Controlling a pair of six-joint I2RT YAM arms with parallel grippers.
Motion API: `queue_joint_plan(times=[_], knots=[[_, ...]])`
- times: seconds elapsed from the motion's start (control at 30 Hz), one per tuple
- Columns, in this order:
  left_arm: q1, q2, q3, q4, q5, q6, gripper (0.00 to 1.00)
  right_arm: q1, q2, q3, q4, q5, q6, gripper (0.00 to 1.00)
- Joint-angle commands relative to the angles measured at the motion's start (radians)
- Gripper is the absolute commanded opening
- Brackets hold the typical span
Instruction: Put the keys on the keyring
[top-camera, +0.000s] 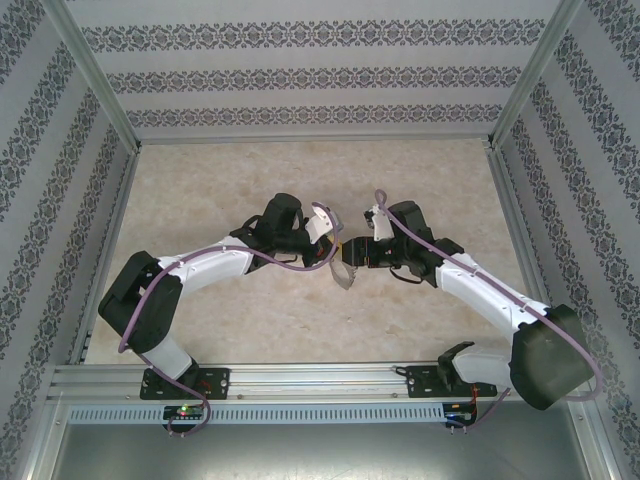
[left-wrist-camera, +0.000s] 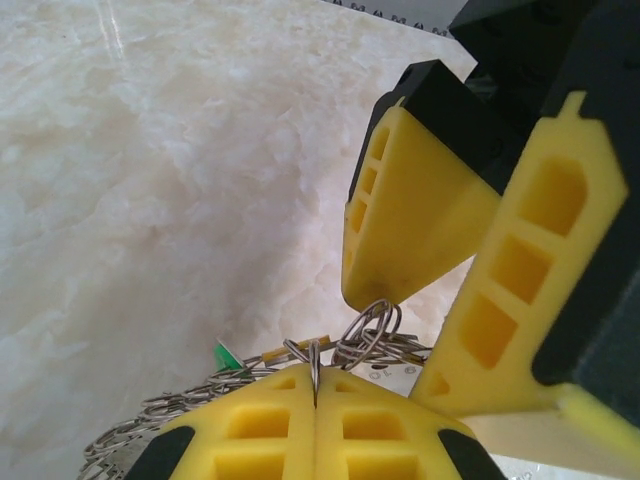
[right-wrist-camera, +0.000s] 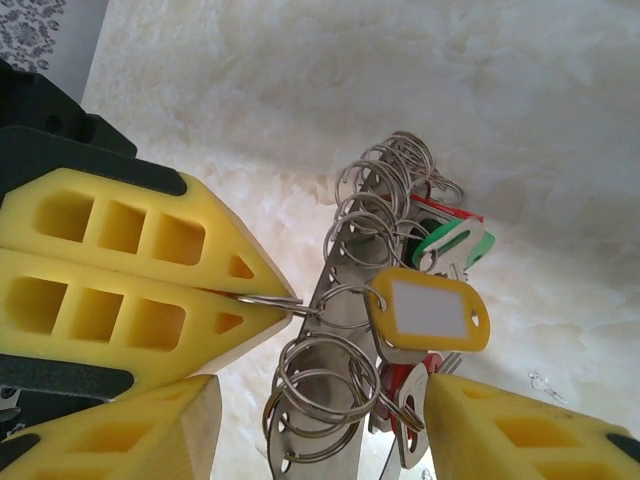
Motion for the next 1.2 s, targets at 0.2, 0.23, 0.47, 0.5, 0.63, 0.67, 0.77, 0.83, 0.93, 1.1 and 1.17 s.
queue_joint_plan(times=[0.2,0.23,0.47,0.5,0.63,0.67,0.77,0.83,0.93,1.1,1.17], knots=[[-0.008,0.014,0.048,-0.04,0.0,-0.003,0.0,0.038,0.015,-0.006,-0.013,0.001,0.025,0.61],[-0.008,0.017,0.053,-0.046,0.003,-0.002,0.0,0.038,0.018,-0.01,-0.011,0.004,0.028,0.61],[-0.026,0.068,0.13,-0.153,0.006,0.031,0.0,0.035,0.048,-0.035,-0.024,0.054,0.05,0.59],[-0.032,0.081,0.146,-0.177,0.001,0.039,0.0,0.036,0.044,-0.04,-0.03,0.071,0.056,0.59],[-0.05,0.132,0.206,-0.239,-0.017,0.056,0.0,0.018,-0.013,-0.088,-0.01,0.097,0.082,0.59],[-0.053,0.149,0.226,-0.255,-0.027,0.057,0.0,0.012,-0.038,-0.1,-0.011,0.108,0.086,0.6],[-0.063,0.201,0.29,-0.312,-0.049,0.071,0.0,-0.018,-0.126,-0.138,-0.035,0.183,0.096,0.62],[-0.071,0.233,0.335,-0.353,-0.05,0.09,0.0,-0.064,-0.197,-0.167,-0.064,0.236,0.118,0.63],[-0.1,0.302,0.43,-0.479,-0.06,0.154,0.0,-0.149,-0.307,-0.226,-0.087,0.289,0.158,0.63],[-0.153,0.383,0.527,-0.606,-0.11,0.22,0.0,-0.247,-0.439,-0.285,-0.092,0.299,0.16,0.68],[-0.159,0.388,0.521,-0.593,-0.105,0.205,0.0,-0.261,-0.443,-0.278,-0.105,0.292,0.137,0.69]])
